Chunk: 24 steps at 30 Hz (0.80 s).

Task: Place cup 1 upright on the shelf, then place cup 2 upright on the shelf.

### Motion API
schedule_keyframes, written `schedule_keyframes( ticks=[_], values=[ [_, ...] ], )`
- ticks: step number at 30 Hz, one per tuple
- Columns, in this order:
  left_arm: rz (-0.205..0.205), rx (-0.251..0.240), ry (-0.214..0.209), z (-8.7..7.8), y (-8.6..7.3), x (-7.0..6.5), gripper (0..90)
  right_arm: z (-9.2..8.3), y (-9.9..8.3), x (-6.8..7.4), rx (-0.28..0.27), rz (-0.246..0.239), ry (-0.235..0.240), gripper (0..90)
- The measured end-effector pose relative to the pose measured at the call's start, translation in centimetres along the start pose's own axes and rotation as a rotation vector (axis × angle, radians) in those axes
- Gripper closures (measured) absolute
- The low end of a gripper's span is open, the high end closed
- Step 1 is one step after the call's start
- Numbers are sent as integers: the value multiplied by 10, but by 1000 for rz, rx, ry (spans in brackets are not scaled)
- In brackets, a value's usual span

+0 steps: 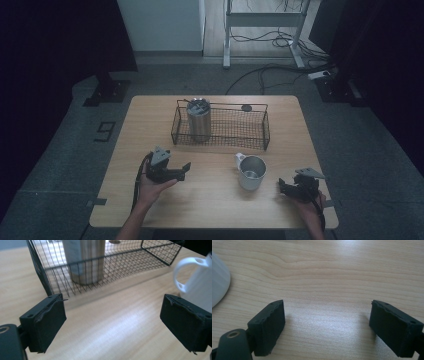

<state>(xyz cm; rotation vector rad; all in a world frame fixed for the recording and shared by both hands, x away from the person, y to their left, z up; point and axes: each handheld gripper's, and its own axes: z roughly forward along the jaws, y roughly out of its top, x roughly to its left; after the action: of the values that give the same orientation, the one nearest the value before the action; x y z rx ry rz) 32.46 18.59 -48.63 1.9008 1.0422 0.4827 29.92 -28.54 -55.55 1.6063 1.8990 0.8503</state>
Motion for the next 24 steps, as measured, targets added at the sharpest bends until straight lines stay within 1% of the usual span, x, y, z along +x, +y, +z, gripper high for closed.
schedule_keyframes(
  ticks=[2,4,7,9,12,15,18,21,24],
  values=[
    [-11,5,1,0,-7,1,65,0,0,0,0,0,0,128],
    [-13,13,12,1,-13,1,74,0,0,0,0,0,0,129],
    [-21,27,18,3,-21,4,74,0,0,0,-1,-2,-1,131],
    [-24,38,19,4,-22,7,75,0,0,0,-1,-2,-1,131],
    [-40,23,20,1,-22,9,84,0,0,0,0,2,-2,129],
    [-37,22,23,0,-23,9,83,-1,0,0,-6,-3,-1,130],
    [-42,23,21,1,-24,8,83,-3,-1,1,-25,-9,5,130],
    [-38,29,14,1,-25,7,83,-7,-1,2,-61,-9,11,137],
    [-40,31,9,1,-27,6,83,-13,1,3,-98,-3,35,142]
  ],
)
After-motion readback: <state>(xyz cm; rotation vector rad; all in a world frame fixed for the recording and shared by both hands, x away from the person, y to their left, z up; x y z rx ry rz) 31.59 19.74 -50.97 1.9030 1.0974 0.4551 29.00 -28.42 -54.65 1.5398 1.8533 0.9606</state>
